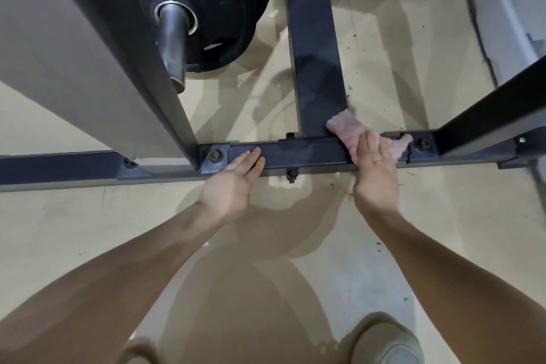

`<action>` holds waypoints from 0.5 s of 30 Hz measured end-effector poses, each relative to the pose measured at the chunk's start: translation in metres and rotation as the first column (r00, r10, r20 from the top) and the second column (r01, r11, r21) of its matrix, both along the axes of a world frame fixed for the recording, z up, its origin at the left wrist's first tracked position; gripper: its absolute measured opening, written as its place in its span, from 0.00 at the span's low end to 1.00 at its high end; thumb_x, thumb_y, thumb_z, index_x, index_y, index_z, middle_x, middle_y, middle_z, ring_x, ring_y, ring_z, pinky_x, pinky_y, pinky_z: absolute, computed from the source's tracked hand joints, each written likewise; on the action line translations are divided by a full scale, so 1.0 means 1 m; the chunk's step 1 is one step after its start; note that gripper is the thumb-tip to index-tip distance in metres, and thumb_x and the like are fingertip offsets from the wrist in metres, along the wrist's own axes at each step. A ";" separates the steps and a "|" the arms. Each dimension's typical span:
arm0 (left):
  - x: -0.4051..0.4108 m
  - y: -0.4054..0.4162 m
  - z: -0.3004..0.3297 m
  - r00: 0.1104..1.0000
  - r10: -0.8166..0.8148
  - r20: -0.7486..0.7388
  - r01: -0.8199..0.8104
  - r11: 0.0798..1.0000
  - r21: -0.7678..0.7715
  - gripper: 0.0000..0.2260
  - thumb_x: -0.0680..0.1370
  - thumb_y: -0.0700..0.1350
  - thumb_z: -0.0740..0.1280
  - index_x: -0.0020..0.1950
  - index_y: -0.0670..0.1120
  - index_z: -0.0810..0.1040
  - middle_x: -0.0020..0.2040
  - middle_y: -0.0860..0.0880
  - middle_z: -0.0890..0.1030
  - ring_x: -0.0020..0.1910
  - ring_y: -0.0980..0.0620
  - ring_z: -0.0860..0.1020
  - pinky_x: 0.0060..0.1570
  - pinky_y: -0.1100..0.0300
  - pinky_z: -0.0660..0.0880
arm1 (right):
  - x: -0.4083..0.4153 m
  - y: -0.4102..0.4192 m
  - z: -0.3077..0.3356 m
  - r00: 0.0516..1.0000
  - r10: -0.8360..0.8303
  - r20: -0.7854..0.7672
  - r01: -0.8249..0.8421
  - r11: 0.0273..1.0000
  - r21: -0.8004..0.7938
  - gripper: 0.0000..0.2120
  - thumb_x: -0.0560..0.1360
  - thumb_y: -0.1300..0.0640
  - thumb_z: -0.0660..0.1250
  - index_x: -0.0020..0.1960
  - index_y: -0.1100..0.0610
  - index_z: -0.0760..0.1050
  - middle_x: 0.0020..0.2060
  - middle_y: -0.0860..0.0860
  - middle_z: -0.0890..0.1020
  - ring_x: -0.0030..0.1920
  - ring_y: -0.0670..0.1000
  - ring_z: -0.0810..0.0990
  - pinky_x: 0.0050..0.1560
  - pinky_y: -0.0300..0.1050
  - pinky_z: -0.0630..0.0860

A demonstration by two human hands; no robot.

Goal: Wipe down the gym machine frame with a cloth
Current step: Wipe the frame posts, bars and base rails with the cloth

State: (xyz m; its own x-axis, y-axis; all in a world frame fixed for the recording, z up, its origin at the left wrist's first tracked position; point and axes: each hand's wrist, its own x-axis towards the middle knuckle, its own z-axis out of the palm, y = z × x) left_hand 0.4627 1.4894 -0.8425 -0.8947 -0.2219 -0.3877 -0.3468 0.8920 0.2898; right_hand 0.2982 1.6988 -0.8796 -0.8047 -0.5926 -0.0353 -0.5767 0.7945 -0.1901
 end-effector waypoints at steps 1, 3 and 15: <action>0.000 0.001 0.001 1.000 -0.004 0.004 0.004 1.000 0.002 0.32 0.77 0.32 0.53 0.78 0.48 0.44 0.78 0.54 0.40 0.76 0.56 0.43 0.70 0.68 0.48 | 0.017 -0.013 0.000 0.999 0.034 -0.008 -0.034 0.997 0.064 0.30 0.74 0.68 0.52 0.74 0.71 0.51 0.75 0.63 0.56 0.75 0.62 0.55 0.74 0.58 0.55; 0.000 0.000 0.004 0.999 -0.027 0.021 0.027 1.000 0.011 0.32 0.77 0.32 0.53 0.78 0.48 0.44 0.78 0.53 0.40 0.76 0.56 0.43 0.70 0.67 0.49 | 0.047 -0.041 -0.003 0.985 0.161 0.059 -0.165 0.983 0.083 0.33 0.72 0.71 0.62 0.74 0.71 0.52 0.75 0.64 0.58 0.75 0.65 0.56 0.75 0.58 0.50; 0.055 -0.035 0.004 0.967 -0.254 -0.010 0.255 0.966 0.039 0.32 0.76 0.32 0.50 0.77 0.46 0.41 0.77 0.52 0.39 0.76 0.55 0.43 0.70 0.66 0.49 | 0.085 -0.064 0.021 0.996 0.080 0.045 -0.075 0.992 -0.102 0.13 0.69 0.70 0.64 0.52 0.64 0.79 0.40 0.60 0.82 0.41 0.63 0.82 0.34 0.50 0.76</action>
